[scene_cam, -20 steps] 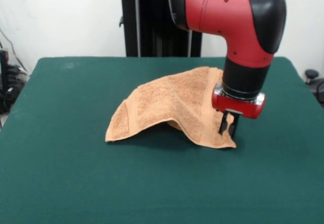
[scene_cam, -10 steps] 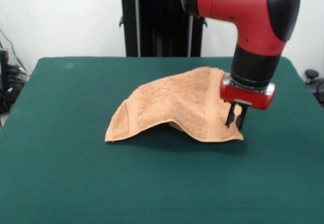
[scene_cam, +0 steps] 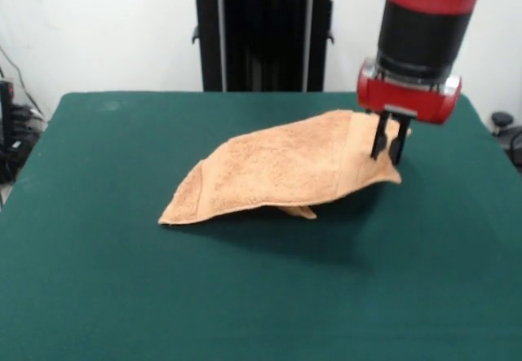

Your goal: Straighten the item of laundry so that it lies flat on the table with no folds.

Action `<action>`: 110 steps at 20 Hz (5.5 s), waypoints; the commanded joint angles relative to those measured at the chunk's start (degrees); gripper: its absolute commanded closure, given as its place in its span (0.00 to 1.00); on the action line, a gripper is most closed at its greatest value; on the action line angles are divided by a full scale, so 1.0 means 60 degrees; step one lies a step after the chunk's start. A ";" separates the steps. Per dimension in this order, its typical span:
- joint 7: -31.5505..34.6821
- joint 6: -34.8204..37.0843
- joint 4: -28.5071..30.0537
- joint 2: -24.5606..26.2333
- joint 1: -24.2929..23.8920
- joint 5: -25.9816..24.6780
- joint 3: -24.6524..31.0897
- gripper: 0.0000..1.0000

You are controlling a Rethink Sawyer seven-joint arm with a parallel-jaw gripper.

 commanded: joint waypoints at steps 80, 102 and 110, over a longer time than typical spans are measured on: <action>0.1634 -0.3949 0.6140 -0.3736 -0.4941 -0.2065 0.3878 1.00; 0.0364 -0.1822 0.7009 -0.7947 -0.3295 -0.2600 0.0026 1.00; -0.2496 -0.2201 0.9050 -1.0067 -0.4864 -0.1274 0.1117 1.00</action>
